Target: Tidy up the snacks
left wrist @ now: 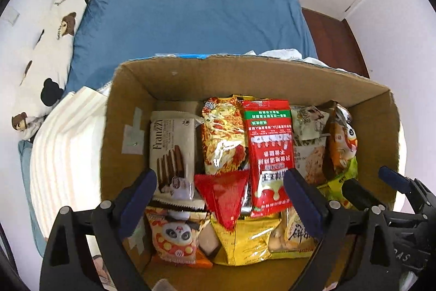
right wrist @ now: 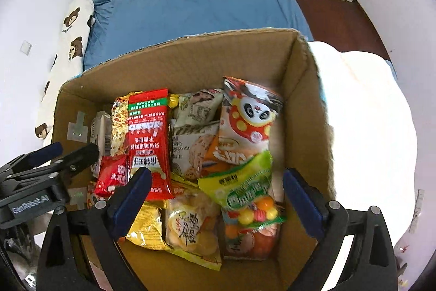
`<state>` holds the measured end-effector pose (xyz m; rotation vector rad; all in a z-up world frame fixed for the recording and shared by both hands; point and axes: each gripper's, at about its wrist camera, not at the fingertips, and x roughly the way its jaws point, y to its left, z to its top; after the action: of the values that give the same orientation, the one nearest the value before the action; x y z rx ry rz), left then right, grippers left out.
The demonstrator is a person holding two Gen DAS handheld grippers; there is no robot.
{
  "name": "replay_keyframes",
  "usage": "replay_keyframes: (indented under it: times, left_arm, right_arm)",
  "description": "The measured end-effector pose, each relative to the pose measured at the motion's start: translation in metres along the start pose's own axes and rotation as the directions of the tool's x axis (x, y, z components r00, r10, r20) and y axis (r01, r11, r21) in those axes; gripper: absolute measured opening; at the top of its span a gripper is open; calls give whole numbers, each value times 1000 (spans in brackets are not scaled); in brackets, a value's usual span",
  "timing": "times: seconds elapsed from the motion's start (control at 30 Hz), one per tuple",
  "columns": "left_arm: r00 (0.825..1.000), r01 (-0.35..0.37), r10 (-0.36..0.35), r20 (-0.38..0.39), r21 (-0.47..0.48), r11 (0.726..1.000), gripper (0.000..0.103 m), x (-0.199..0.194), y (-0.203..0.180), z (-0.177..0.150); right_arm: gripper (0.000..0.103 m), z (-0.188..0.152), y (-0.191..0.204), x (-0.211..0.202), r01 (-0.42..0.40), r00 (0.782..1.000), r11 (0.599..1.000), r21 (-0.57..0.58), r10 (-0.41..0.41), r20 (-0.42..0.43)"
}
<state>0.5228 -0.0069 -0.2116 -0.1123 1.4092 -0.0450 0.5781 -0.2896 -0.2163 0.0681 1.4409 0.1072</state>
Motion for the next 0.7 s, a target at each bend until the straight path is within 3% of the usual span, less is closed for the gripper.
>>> replay_keyframes:
  times: [0.2, 0.33, 0.47, 0.7]
  left_arm:
    - [992, -19, 18, 128, 6, 1000, 96, -44, -2, -25]
    - [975, -42, 41, 220, 4, 999, 96, -76, -8, -57]
    - [964, -5, 7, 267, -10, 1000, 96, -99, -7, -89]
    - [931, -16, 10, 365, 13, 1000, 96, -140, -14, -153]
  right_arm:
    - [99, -29, -9, -37, 5, 996, 1000, -8, -4, 89]
    - [99, -61, -11, -68, 13, 986, 1000, -24, -9, 169]
    - [99, -96, -3, -89, 20, 972, 999, -41, -9, 237]
    - [100, -159, 2, -134, 4, 944, 998, -58, 16, 330]
